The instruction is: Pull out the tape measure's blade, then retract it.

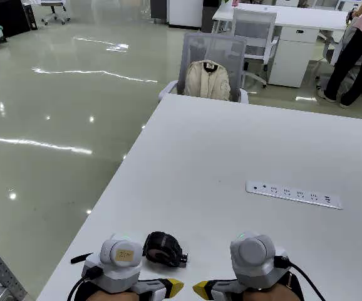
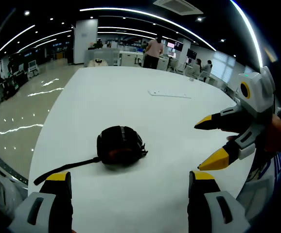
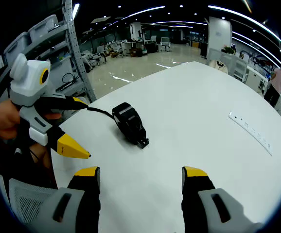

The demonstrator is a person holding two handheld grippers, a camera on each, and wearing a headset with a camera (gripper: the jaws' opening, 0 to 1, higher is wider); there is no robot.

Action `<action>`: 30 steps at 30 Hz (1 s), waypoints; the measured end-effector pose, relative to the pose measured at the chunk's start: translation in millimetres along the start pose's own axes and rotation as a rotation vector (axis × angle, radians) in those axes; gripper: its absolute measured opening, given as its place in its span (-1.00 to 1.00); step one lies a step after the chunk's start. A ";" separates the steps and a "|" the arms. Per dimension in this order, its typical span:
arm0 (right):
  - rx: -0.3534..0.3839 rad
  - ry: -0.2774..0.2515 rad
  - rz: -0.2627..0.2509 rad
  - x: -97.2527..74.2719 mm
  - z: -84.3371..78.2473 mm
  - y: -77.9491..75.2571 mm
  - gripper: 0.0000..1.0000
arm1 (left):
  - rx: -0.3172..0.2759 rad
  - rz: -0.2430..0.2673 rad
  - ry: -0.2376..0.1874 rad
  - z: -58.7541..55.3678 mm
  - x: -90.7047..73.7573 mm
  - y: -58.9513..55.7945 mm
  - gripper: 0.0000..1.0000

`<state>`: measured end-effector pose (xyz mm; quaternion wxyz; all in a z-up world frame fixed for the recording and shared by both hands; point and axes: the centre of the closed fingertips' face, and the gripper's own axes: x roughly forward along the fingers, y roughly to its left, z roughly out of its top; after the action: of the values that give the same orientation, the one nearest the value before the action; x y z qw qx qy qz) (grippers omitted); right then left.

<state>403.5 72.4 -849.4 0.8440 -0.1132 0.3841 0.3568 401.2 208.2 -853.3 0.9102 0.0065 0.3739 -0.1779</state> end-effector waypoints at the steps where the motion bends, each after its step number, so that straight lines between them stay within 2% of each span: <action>1: 0.005 -0.004 -0.001 -1.9 0.3 1.0 0.40 | 0.005 -0.002 0.000 -0.5 -1.5 -0.1 0.95; 14: 0.054 -0.037 -0.040 -32.1 -0.2 10.0 0.53 | 0.006 -0.037 -0.010 -6.6 -22.4 -6.9 1.00; 22: 0.072 -0.056 -0.057 -52.6 -1.3 13.0 0.60 | 0.025 -0.055 -0.029 -2.7 -37.8 -13.4 1.00; 30: 0.100 -0.084 -0.066 -75.5 -4.0 20.3 0.68 | 0.031 -0.071 -0.042 -4.3 -53.2 -21.5 1.00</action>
<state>353.2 46.3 -795.4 0.8753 -0.0684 0.3618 0.3135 356.2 205.7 -817.4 0.9107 0.0037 0.3519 -0.2162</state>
